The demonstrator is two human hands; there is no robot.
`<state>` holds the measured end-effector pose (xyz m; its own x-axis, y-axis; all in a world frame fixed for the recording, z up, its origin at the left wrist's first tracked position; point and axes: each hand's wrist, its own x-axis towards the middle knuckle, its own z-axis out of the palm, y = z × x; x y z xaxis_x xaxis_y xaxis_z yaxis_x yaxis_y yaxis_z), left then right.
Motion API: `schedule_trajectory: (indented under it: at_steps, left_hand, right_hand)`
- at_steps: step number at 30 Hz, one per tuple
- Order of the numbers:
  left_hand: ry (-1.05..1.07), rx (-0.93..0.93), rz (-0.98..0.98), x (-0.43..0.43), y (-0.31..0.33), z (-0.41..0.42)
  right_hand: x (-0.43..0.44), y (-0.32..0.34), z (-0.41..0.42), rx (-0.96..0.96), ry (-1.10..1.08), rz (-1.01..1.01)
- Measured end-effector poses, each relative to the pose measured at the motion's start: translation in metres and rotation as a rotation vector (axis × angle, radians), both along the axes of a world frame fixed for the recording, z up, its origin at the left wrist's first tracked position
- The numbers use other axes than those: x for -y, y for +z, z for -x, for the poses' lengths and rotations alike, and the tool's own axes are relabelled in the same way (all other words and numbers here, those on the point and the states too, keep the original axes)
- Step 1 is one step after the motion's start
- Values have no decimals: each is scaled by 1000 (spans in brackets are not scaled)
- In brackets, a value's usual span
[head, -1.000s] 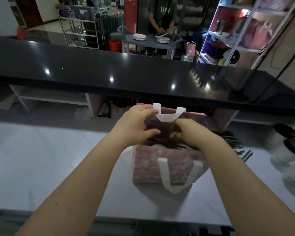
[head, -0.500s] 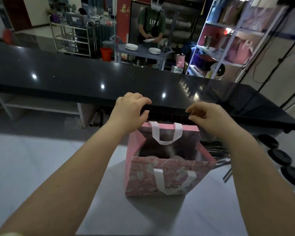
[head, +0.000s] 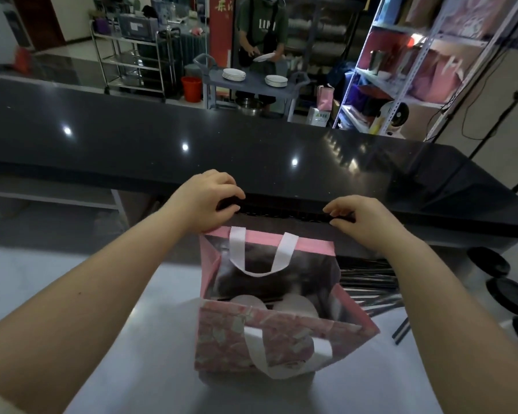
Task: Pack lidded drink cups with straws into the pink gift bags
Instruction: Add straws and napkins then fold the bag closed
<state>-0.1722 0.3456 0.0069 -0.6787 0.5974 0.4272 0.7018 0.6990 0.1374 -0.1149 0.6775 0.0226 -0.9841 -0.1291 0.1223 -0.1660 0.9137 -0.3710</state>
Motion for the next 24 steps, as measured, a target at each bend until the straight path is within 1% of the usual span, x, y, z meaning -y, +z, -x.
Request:
schedule_trajectory:
  at_steps: [3, 5, 8, 11, 12, 14, 16, 18, 22, 24]
  left_hand:
    - [70, 54, -97, 16, -4, 7]
    - [135, 84, -100, 24, -13, 10]
    - [178, 131, -19, 24, -42, 13]
    - [153, 221, 95, 10, -80, 20]
    - [139, 271, 136, 4, -91, 25]
    - [153, 395, 208, -10, -112, 32]
    - [164, 461, 213, -21, -132, 40]
    - [136, 499, 203, -29, -150, 49]
    - [-9, 465, 213, -44, -178, 68]
    - [-77, 399, 232, -54, -187, 79]
  right_hand:
    - [-13, -19, 15, -8, 22, 75]
    - [-15, -34, 24, -2, 43, 156]
    - [-14, -64, 37, 61, 92, 251]
    - [-13, -96, 43, 219, 90, 408]
    - [-14, -106, 46, 264, 81, 458]
    - [-17, -126, 52, 314, 43, 481]
    - [-20, -144, 57, 363, 16, 436]
    - [-24, -160, 61, 394, -8, 351]
    - [-25, -179, 68, 341, -29, 223]
    - [-20, -186, 71, 316, -19, 145]
